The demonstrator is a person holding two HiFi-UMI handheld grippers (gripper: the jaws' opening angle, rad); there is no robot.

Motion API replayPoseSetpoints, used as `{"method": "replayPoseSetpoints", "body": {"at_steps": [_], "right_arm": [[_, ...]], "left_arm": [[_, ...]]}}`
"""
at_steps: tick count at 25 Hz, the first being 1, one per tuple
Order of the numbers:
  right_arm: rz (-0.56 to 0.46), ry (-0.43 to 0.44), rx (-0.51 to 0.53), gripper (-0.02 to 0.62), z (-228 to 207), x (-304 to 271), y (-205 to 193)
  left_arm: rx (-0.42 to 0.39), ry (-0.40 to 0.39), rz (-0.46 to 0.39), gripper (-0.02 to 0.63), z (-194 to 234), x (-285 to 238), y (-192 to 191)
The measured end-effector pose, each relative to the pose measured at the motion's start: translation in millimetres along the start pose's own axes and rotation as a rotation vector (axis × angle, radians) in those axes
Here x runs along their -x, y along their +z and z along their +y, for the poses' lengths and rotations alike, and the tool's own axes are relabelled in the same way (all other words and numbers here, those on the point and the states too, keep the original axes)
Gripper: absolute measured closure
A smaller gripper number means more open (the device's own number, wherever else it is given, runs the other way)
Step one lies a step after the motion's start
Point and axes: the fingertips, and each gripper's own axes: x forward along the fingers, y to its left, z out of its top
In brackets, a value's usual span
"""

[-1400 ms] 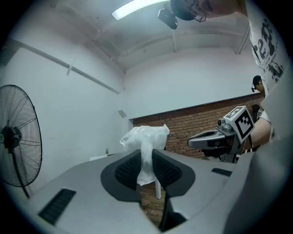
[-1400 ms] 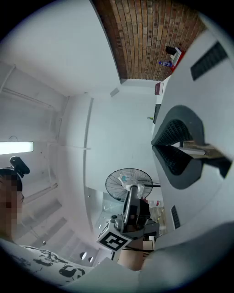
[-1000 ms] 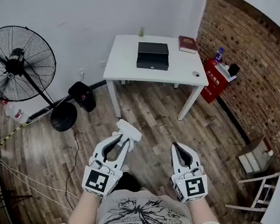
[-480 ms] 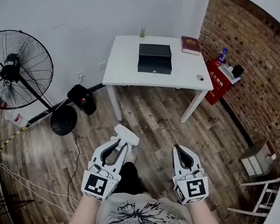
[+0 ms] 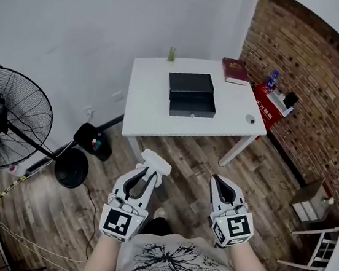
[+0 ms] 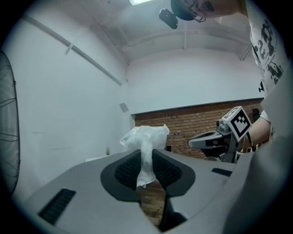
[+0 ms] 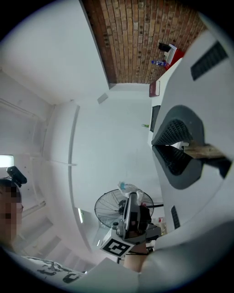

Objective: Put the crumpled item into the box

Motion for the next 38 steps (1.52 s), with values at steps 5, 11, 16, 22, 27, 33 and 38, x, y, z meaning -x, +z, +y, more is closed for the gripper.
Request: {"method": "replayPoseSetpoints", "body": {"at_steps": [5, 11, 16, 22, 27, 33, 38], "right_arm": [[-0.003, -0.044, 0.017, 0.581, -9.6, -85.3, 26.0], [0.028, -0.064, 0.020, 0.581, -28.0, -158.7, 30.1], [0.048, -0.074, 0.009, 0.581, -62.2, -210.4, 24.0], [0.055, -0.043, -0.006, 0.581, -122.7, -273.3, 23.1], [0.053, -0.008, -0.018, 0.581, -184.9, -326.8, 27.5], [0.075, 0.029, -0.025, 0.581, -248.4, -373.7, 15.9], [0.103, 0.041, -0.045, 0.581, -289.4, -396.3, -2.6]], "left_arm": [[-0.011, -0.040, -0.041, 0.523, 79.5, -54.8, 14.5], [-0.011, -0.075, -0.021, 0.523, 135.0, -109.6, 4.7], [-0.026, -0.092, 0.041, 0.523, 159.2, -162.3, -13.1], [-0.052, -0.101, 0.107, 0.523, 176.2, -241.2, -23.2], [-0.042, -0.085, 0.093, 0.523, 190.2, -321.7, -24.1], [-0.102, -0.138, 0.235, 0.523, 188.7, -400.1, -56.7], [-0.157, -0.235, 0.345, 0.522, 170.6, -453.0, -97.4]]}}
